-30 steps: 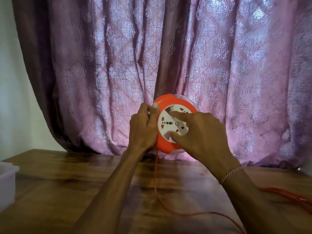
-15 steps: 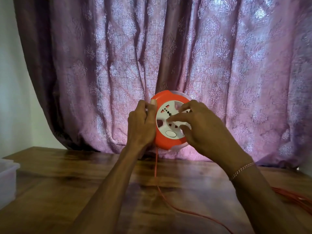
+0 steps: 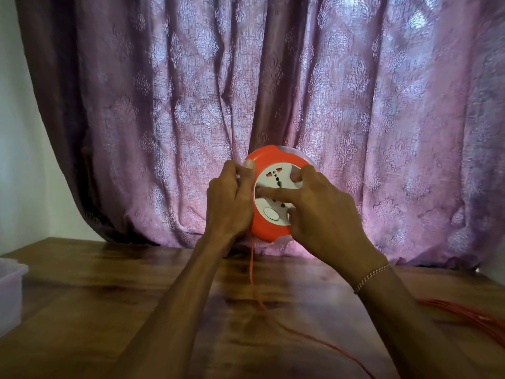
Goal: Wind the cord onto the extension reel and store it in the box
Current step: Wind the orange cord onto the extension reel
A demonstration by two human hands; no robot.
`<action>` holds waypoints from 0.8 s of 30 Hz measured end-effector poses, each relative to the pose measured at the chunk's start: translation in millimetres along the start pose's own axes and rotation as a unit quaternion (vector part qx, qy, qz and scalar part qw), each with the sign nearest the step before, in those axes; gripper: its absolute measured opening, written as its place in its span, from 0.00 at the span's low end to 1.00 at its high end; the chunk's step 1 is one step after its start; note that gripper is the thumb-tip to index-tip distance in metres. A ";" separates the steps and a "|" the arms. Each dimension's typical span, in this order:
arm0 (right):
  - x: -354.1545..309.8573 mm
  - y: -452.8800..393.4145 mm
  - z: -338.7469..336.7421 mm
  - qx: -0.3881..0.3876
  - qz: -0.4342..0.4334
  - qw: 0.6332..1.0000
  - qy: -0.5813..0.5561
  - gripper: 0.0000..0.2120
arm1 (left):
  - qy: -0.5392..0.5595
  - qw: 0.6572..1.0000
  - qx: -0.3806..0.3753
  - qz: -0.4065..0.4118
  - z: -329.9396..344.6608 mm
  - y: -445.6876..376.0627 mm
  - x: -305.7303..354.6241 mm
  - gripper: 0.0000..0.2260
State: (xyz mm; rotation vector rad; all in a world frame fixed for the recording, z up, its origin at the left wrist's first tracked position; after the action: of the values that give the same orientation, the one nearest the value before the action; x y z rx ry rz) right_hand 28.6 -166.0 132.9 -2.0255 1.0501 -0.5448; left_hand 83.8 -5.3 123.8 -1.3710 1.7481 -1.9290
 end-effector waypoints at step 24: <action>7.8 -5.1 -11.4 -0.025 -0.031 0.995 -0.094 0.21 | 0.003 1.000 -0.002 -0.012 -5.2 -0.4 0.2 0.17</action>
State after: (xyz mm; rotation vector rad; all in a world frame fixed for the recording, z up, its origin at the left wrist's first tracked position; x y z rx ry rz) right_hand 28.0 -175.6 144.0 -2.1138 0.8979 -0.3540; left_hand 80.1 -1.8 124.9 -1.3948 1.7466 -1.9456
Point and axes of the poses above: each hand's wrist, its own y-axis away from the middle knuckle, its own z-axis out of the palm, x = y × z, the point moved 1 cm from there along -y, towards the middle knuckle, and after that the axes turned 13 degrees about -y, right-handed, at the moved point
